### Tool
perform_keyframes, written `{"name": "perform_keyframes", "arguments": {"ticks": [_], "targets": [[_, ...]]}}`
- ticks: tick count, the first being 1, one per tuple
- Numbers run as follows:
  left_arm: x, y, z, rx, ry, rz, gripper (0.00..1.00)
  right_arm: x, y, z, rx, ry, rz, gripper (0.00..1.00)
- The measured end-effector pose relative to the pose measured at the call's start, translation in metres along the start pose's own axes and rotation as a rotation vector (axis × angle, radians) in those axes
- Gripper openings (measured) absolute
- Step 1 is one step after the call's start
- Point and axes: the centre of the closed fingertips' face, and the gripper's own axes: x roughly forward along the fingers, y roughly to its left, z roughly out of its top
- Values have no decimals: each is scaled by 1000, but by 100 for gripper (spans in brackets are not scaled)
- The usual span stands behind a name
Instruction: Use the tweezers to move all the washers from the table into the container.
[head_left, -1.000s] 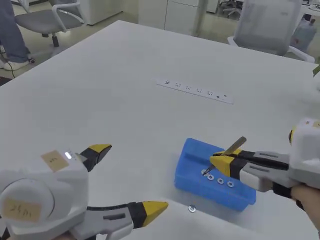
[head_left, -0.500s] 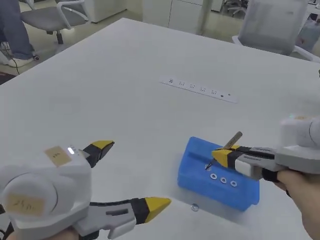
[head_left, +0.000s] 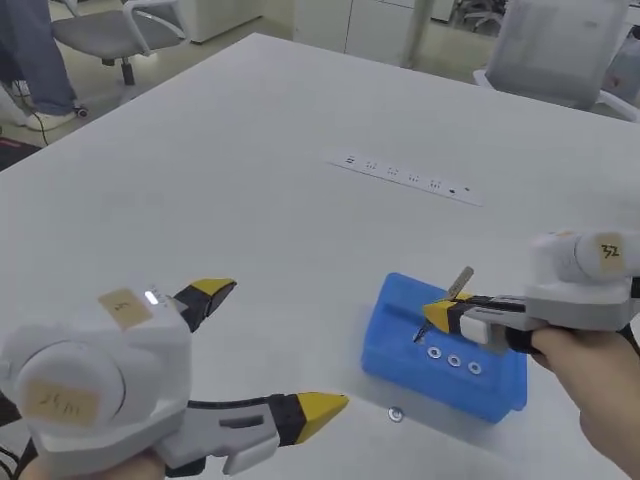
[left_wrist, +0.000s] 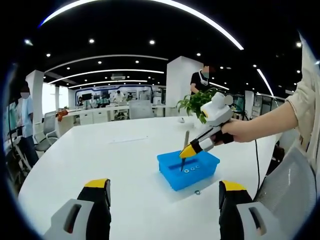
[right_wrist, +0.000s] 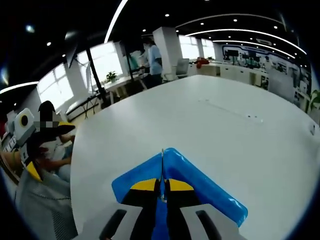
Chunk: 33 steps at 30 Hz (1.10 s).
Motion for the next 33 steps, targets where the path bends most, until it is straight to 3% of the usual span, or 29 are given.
{"name": "perform_keyframes", "arguments": {"ticks": [11,15,21,28,33], "targets": [[0,-1,-1,1,5,-5,91,7,0,-7,-21,30,-15,3],[0,-1,0,2,4,-7,91,5,2,-6,-59,34,-22,3],[0,-1,-1,3,5,-7,91,-5,7,4,-67,-17,-28,4],[1,-3,-1,2,7,-15,91,-28,24,21,-69,-107,-5,3],[1,-3,-2,4,11,-19,91,-40,32,24,-64,-143,18,3]]}}
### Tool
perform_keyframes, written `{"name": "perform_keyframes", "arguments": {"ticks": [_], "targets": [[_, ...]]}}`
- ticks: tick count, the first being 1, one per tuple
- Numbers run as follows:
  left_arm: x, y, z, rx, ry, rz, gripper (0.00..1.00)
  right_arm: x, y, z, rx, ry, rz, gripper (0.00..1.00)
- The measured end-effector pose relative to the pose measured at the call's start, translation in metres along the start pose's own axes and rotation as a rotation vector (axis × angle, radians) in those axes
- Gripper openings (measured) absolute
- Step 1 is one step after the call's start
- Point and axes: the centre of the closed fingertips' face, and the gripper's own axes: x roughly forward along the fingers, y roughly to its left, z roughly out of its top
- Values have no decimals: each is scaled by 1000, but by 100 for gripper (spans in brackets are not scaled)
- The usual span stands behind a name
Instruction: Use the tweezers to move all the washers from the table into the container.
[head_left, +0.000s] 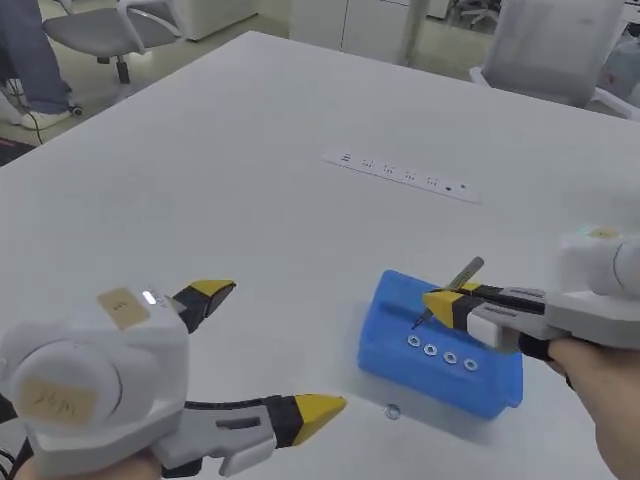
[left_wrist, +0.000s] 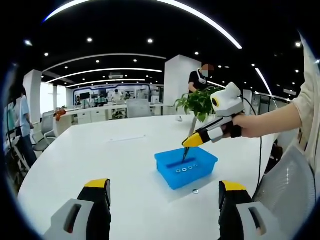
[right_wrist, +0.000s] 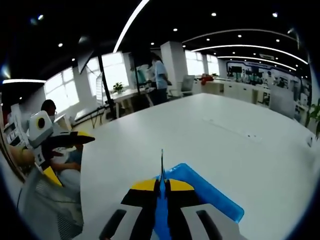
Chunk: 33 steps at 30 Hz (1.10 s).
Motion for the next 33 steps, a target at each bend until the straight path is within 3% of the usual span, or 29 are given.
{"name": "perform_keyframes", "arguments": {"ticks": [6,11,15,22,28,33], "targets": [[0,-1,-1,1,5,-7,91,-10,17,5,45,-43,44,3],[1,-3,-2,5,11,-12,91,-13,35,-4,53,-33,78,3],[1,-3,-2,8,14,-15,91,-9,44,-19,71,-8,100,3],[1,-3,-2,7,14,-14,91,2,47,-47,79,57,107,3],[1,-2,-2,3,12,-9,91,11,48,-64,12,120,93,3],[1,-1,-2,1,11,-8,90,15,51,-73,-11,143,94,3]]}}
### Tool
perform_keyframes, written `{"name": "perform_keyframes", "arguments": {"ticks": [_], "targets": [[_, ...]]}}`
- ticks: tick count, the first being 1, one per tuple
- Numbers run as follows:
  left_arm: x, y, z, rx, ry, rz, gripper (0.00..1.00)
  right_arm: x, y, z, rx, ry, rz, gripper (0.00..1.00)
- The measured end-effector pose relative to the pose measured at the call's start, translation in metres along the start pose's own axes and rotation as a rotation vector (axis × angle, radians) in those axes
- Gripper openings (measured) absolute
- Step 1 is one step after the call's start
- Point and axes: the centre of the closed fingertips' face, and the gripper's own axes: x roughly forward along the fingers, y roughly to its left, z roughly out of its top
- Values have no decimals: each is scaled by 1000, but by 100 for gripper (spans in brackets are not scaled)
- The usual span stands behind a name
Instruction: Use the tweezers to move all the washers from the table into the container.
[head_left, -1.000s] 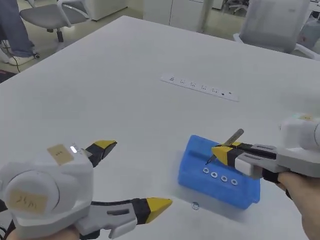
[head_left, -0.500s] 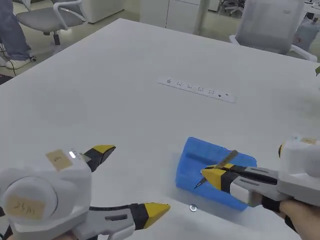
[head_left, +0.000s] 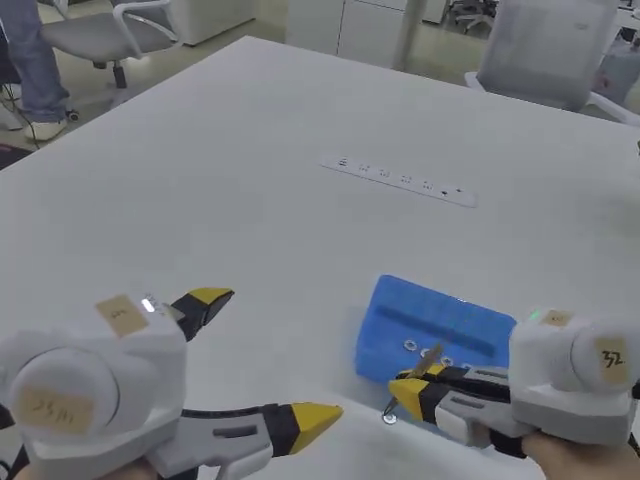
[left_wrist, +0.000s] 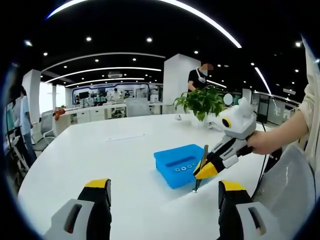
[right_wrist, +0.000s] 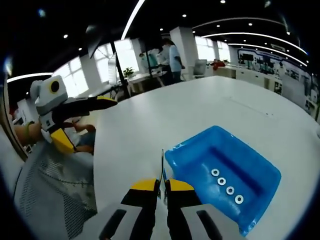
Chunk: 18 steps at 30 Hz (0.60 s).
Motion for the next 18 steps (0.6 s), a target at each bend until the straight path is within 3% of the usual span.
{"name": "perform_keyframes", "arguments": {"ticks": [13,18], "targets": [[0,0,0,-1,0,-1,90,-2,-6,-2,-23,0,-54,4],[0,0,0,-1,-1,-2,90,0,0,-4,-2,-3,-18,4]]}}
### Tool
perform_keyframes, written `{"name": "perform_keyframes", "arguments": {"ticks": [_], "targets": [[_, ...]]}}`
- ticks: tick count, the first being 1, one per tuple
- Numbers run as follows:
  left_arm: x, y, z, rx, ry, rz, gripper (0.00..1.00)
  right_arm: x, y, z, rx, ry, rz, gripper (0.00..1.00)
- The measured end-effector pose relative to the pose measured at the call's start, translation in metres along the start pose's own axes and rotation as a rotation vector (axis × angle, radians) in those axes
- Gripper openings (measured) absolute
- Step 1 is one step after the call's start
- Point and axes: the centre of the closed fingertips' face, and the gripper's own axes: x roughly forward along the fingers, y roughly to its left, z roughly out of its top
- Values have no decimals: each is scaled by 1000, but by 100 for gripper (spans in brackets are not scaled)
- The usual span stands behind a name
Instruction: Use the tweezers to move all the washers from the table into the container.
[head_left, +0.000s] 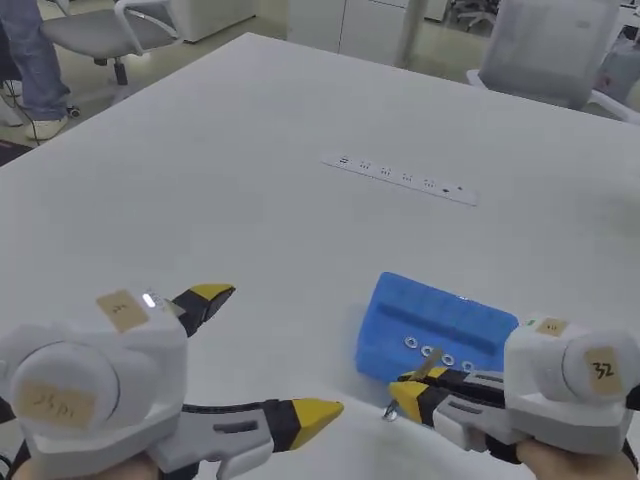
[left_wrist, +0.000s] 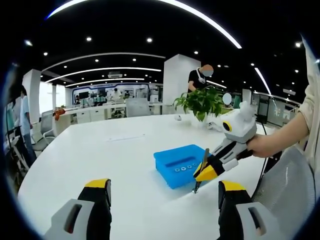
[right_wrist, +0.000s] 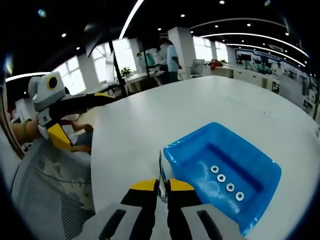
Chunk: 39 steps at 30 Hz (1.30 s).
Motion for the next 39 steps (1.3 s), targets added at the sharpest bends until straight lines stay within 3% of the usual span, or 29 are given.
{"name": "perform_keyframes", "arguments": {"ticks": [2,5,8,13,16,20,22,30,33,39], "targets": [[0,0,0,2,-1,1,90,0,1,-1,-62,21,-6,4],[0,0,0,0,-1,2,90,1,6,-1,-74,24,6,4],[0,0,0,1,0,2,90,2,9,-2,-175,43,8,4],[0,0,-1,-3,2,-1,90,2,8,-3,-207,57,-4,2],[0,0,-1,-6,5,-3,90,2,7,-2,-198,41,-9,2],[2,-2,-4,-6,19,-12,90,0,6,0,-125,19,6,2],[2,-2,-4,1,22,-14,90,-2,9,7,-89,-15,29,2],[4,-6,-10,27,57,-24,90,-18,7,44,-65,-115,40,2],[4,-6,-11,20,61,-27,89,-23,1,56,-52,-147,39,2],[4,-5,-11,22,64,-21,89,-21,-22,72,-50,-158,11,2]]}}
